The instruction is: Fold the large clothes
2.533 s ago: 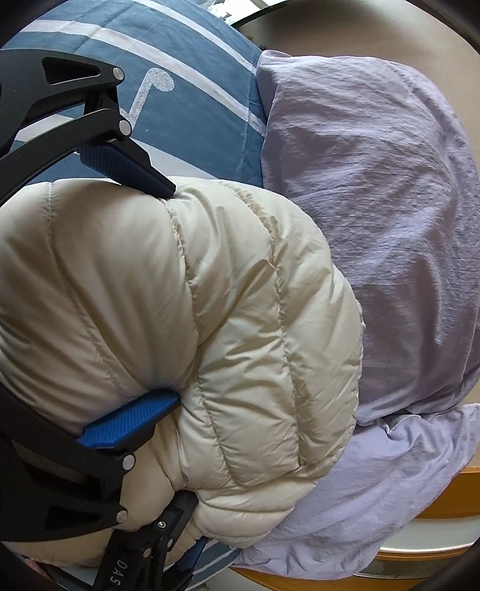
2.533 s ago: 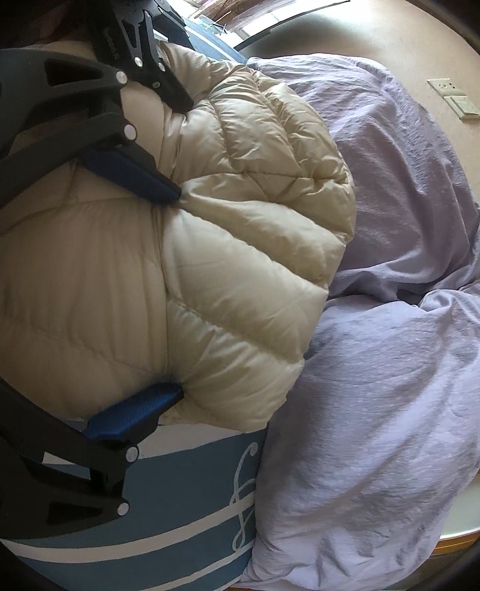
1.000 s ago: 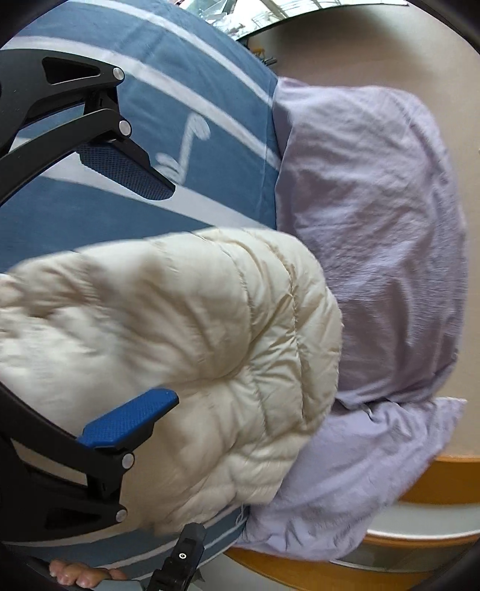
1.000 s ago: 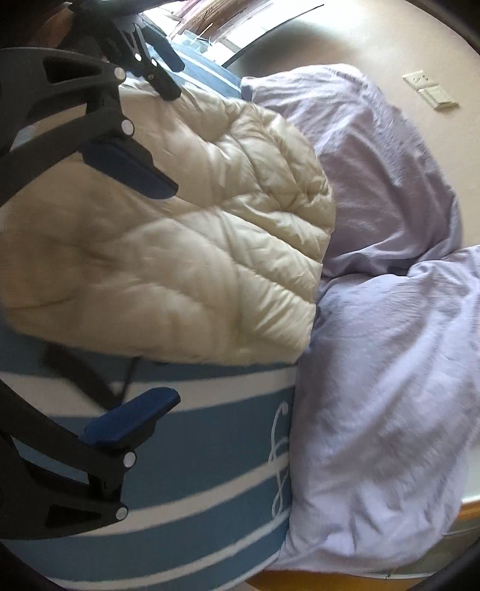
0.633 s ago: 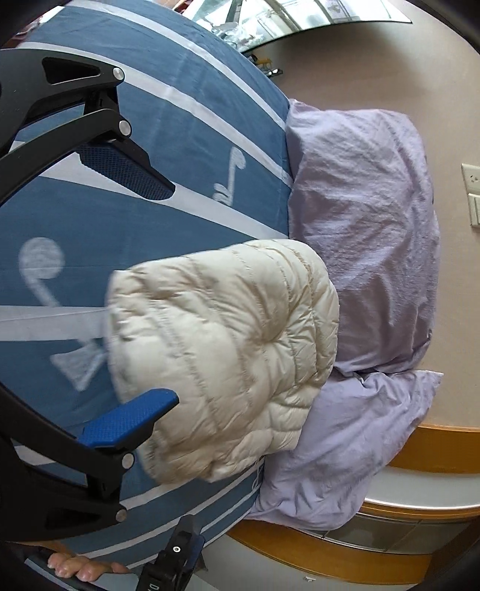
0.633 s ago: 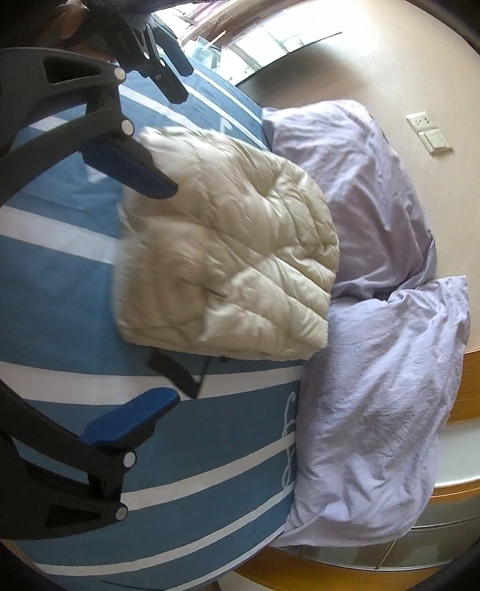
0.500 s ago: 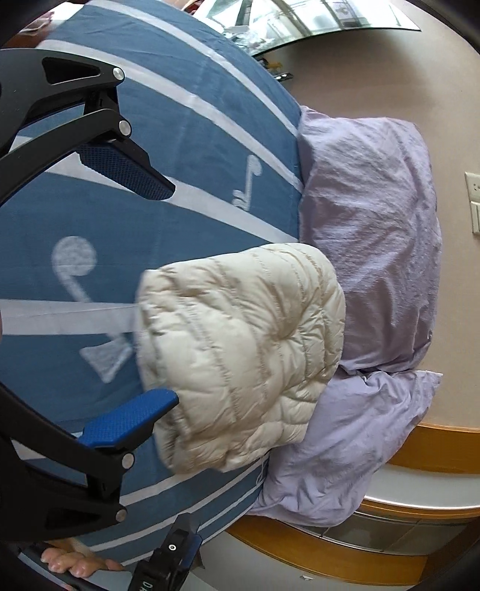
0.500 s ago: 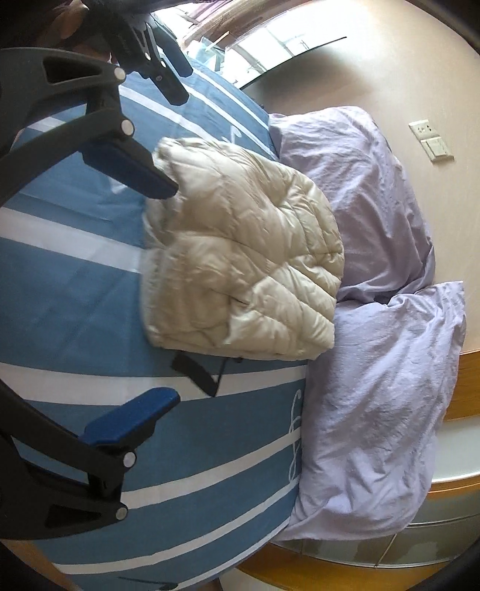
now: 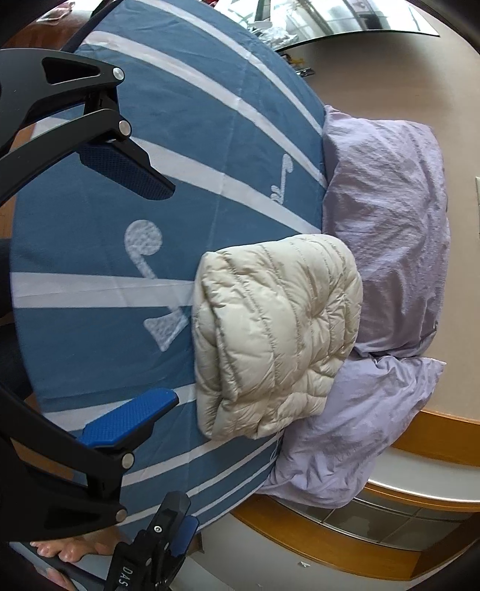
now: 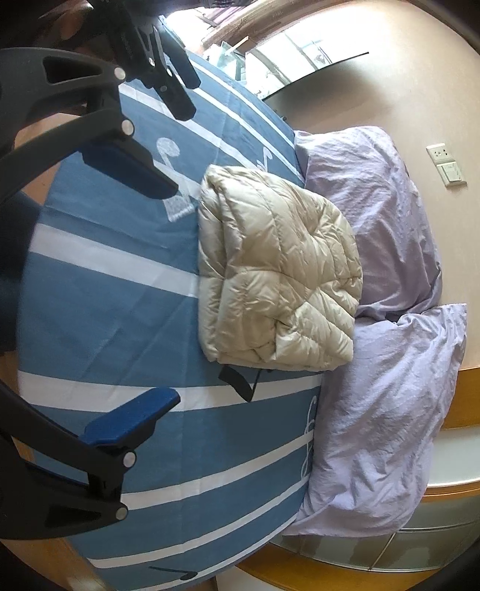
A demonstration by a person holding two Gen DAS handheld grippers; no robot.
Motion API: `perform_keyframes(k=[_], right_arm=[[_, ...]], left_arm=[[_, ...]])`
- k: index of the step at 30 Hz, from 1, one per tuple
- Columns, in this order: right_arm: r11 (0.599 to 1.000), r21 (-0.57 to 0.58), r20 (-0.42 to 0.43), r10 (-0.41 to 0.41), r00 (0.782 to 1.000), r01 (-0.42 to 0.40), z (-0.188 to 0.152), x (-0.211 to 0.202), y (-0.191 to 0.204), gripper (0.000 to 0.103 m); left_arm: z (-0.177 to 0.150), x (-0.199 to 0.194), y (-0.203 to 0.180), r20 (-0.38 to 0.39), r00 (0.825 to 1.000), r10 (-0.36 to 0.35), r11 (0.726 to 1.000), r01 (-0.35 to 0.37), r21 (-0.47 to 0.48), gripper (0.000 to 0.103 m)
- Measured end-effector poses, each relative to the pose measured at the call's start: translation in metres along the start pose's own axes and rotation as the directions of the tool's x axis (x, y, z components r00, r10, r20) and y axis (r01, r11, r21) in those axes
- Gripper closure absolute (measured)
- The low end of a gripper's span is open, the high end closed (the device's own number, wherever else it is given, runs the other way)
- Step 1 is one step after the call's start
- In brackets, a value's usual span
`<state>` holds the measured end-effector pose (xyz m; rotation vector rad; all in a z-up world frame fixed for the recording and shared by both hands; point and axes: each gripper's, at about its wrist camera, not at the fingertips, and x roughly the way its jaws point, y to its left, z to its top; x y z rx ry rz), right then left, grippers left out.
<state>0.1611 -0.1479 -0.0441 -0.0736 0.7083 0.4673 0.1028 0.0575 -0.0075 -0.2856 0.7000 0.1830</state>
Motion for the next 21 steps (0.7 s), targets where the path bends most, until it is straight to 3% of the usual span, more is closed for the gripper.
perform_keyframes(k=[21], right_arm=[[0.997, 0.034, -0.009, 0.066, 0.998, -0.066, -0.004, -0.014, -0.002, 0.002]], left_arm=[[-0.002, -0.013, -0.008, -0.035, 0.997, -0.062, 0.998, 0.061, -0.028, 0.001]])
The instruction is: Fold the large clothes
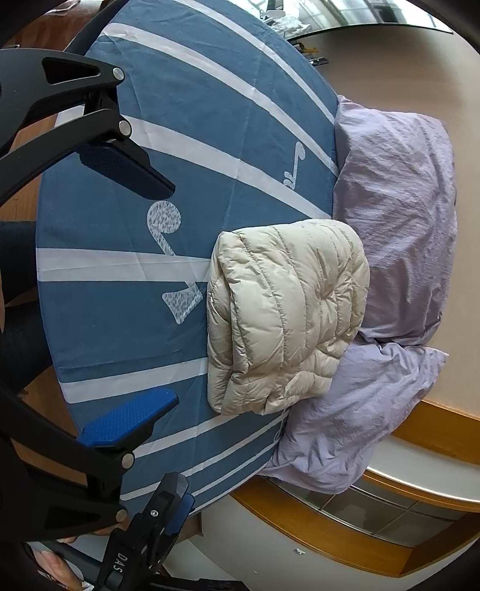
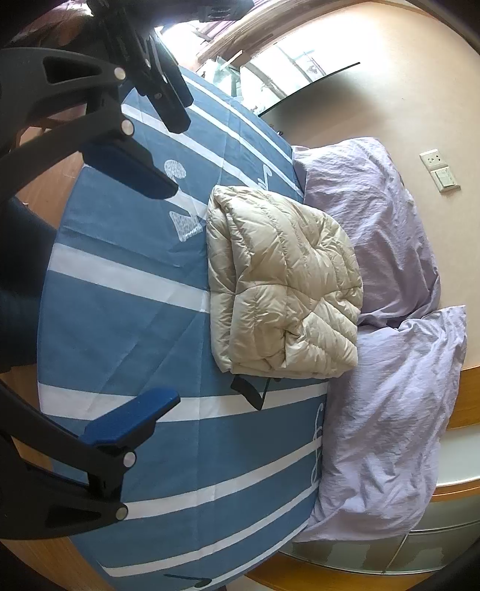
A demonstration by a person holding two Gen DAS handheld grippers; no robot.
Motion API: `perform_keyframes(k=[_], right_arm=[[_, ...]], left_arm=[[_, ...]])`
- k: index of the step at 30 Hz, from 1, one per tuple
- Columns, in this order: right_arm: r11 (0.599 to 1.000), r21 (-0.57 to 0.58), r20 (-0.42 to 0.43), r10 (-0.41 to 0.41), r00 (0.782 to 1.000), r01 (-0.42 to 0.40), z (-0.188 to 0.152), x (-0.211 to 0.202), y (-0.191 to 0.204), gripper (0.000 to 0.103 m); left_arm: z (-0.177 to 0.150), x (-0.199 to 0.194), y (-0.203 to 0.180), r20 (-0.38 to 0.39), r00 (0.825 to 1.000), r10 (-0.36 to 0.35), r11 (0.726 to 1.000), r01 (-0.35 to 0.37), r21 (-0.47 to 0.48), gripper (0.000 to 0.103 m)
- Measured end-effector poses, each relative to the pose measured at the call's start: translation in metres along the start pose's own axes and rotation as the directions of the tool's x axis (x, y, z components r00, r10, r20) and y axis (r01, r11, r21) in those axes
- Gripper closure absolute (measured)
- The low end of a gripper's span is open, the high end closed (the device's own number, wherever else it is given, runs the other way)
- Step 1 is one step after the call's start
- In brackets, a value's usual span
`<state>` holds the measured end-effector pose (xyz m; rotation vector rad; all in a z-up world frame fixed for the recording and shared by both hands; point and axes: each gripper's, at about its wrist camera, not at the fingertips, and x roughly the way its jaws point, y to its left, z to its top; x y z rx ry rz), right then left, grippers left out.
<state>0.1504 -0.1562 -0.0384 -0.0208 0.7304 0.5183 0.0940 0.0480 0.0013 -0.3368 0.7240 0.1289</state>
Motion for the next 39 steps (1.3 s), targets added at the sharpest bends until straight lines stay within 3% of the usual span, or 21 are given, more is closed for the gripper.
perform_keyframes(k=[39], right_arm=[[1.0, -0.003, -0.004, 0.022, 1.0, -0.022, 0.0004, 0.0002, 0.0063, 0.002]], left_arm=[[0.0026, -0.0008, -0.0075, 0.004, 0.999, -0.041, 0.999, 0.041, 0.007, 0.001]])
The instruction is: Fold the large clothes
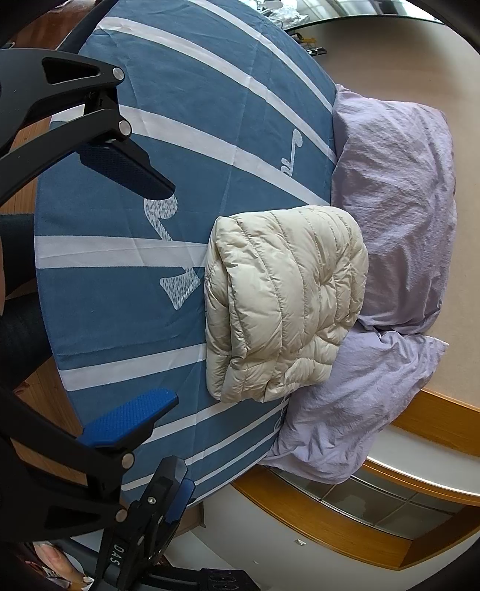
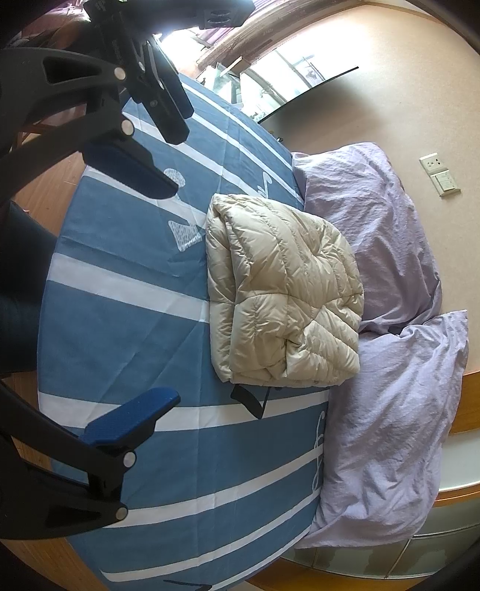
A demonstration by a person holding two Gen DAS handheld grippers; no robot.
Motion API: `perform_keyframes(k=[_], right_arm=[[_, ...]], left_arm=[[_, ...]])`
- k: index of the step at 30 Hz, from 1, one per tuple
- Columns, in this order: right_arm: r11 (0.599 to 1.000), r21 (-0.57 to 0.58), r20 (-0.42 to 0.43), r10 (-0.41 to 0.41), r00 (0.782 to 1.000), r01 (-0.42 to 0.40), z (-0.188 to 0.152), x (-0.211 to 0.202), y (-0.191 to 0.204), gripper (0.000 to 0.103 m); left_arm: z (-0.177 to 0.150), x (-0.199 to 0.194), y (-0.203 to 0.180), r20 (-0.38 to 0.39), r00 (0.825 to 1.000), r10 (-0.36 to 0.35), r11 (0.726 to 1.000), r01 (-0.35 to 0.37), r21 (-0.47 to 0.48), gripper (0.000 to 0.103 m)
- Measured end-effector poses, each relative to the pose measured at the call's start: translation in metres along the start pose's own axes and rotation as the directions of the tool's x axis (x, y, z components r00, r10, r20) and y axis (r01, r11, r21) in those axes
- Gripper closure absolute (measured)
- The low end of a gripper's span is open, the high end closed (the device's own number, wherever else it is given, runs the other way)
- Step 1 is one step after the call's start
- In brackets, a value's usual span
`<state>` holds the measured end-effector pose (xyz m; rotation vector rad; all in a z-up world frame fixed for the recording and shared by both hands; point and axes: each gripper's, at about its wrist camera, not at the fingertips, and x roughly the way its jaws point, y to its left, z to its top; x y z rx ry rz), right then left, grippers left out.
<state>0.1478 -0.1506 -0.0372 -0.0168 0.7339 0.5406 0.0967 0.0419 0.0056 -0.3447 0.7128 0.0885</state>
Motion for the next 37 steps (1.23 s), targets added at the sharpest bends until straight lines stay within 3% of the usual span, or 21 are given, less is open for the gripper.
perform_keyframes(k=[37], right_arm=[[1.0, 0.007, -0.009, 0.006, 1.0, -0.006, -0.0038, 0.0072, -0.0022, 0.002]], left_arm=[[-0.003, 0.006, 0.0031, -0.011, 1.0, 0.002, 1.0, -0.002, 0.001, 0.001]])
